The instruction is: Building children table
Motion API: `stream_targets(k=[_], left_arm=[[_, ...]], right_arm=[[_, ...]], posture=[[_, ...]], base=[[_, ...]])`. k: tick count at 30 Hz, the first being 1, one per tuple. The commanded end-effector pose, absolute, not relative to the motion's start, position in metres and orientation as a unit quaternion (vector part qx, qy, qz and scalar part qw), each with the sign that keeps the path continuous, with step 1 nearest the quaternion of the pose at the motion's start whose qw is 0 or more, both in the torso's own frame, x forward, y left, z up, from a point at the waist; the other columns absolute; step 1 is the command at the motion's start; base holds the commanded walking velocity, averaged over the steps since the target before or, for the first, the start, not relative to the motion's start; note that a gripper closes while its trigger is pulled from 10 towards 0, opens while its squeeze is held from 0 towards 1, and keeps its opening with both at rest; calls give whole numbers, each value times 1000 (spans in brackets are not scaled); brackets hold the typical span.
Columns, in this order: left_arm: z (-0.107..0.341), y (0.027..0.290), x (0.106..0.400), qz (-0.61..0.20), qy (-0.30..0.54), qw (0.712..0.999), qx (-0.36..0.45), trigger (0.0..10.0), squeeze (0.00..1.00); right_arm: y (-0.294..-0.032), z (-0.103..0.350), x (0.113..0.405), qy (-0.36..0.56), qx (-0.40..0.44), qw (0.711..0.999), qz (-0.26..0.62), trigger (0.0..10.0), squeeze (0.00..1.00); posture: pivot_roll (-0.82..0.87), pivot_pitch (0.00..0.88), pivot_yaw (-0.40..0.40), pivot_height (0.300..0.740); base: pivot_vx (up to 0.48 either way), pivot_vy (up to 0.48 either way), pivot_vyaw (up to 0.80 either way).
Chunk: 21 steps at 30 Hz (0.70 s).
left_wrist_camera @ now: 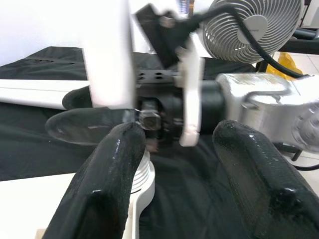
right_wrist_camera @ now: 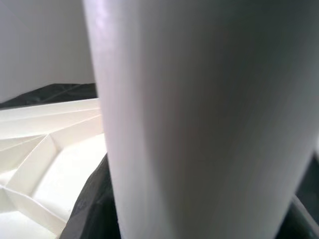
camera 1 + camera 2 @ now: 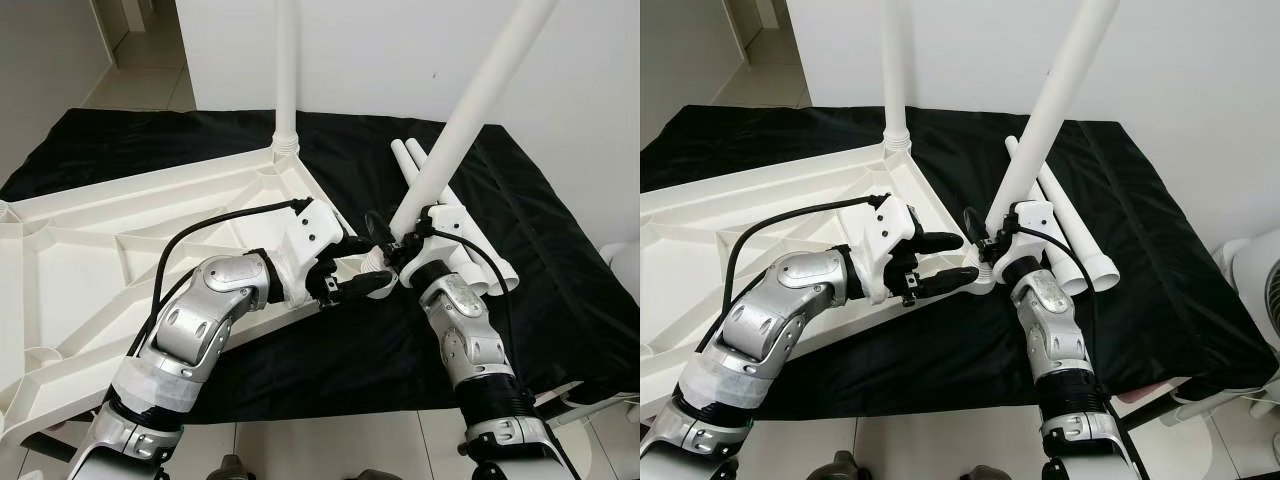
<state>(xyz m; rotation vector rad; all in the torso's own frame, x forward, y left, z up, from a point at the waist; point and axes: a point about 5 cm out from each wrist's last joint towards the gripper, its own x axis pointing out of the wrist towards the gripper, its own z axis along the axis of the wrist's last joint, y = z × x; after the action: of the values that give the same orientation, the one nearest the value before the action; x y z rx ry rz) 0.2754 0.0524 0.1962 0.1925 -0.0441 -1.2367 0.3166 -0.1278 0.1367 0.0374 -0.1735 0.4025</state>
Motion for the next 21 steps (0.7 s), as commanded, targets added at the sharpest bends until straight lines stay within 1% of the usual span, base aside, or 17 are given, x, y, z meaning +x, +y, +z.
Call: stream_targets(k=[1, 2, 4, 13, 21], left_arm=[[198, 56, 282, -526, -24, 845, 89, 10000, 0], [198, 55, 282, -526, -24, 846, 89, 10000, 0], [199, 55, 282, -525, -25, 846, 86, 10000, 0], [200, 54, 283, -527, -25, 846, 81, 10000, 0], [200, 53, 284, -528, -27, 845, 82, 10000, 0]], right_arm=[[-128, 109, 309, -34, -12, 978, 204, 10000, 0], [-126, 108, 304, -46, -36, 976, 211, 10000, 0], [-125, 104, 299, -51, -49, 973, 219, 10000, 0], [-125, 92, 287, -34, -53, 972, 225, 10000, 0], [-130, 98, 300, -2, -17, 976, 216, 10000, 0]], posture=[[55, 15, -29, 740], [55, 15, -29, 740], [52, 13, -30, 740], [47, 8, -28, 740], [44, 6, -27, 740]], base=[[0, 0, 0], [0, 0, 0], [0, 0, 0], [0, 0, 0], [0, 0, 0]])
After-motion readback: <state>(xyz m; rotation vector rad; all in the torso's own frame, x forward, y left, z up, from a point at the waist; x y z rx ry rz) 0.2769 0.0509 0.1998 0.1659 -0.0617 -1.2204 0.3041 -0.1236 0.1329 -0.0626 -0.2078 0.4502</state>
